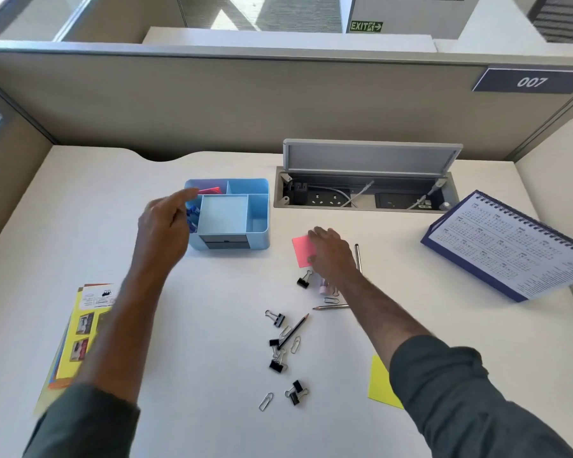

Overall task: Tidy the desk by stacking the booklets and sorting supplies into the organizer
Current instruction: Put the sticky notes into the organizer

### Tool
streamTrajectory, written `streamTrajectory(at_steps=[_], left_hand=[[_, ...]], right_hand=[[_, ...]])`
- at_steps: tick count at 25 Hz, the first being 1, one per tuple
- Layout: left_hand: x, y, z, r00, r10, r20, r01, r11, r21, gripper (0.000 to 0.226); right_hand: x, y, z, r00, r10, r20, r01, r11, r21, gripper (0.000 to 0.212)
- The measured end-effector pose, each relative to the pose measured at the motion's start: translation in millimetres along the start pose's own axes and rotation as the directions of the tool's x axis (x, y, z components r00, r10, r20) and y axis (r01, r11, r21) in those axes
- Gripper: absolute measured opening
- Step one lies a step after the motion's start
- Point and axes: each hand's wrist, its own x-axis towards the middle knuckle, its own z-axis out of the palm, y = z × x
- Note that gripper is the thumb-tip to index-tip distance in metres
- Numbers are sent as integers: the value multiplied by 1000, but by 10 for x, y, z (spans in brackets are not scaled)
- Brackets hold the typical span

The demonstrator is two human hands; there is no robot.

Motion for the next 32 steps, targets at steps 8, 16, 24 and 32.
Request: streamTrajectory(at_steps=[8,16,24,32], left_hand=[[-974,-53,9,984,-172,52,179,970,-164,42],[-1212,-23,246,973,-187,134,210,958,-195,41],[-1156,360,462,974,-80,213,128,967,-221,30],[-967,456,528,977,196,83,-174,960,-218,18]], right_hand=[[61,-25,-77,999,25,-36,-26,999,-32,46],[-130,-39,-116,958,-19,-288,49,994,97,14],[-543,-260,-355,891,-15,-454,243,859,450,12],[-862,-561,-457,885,-47,-463,342,740,579,16]])
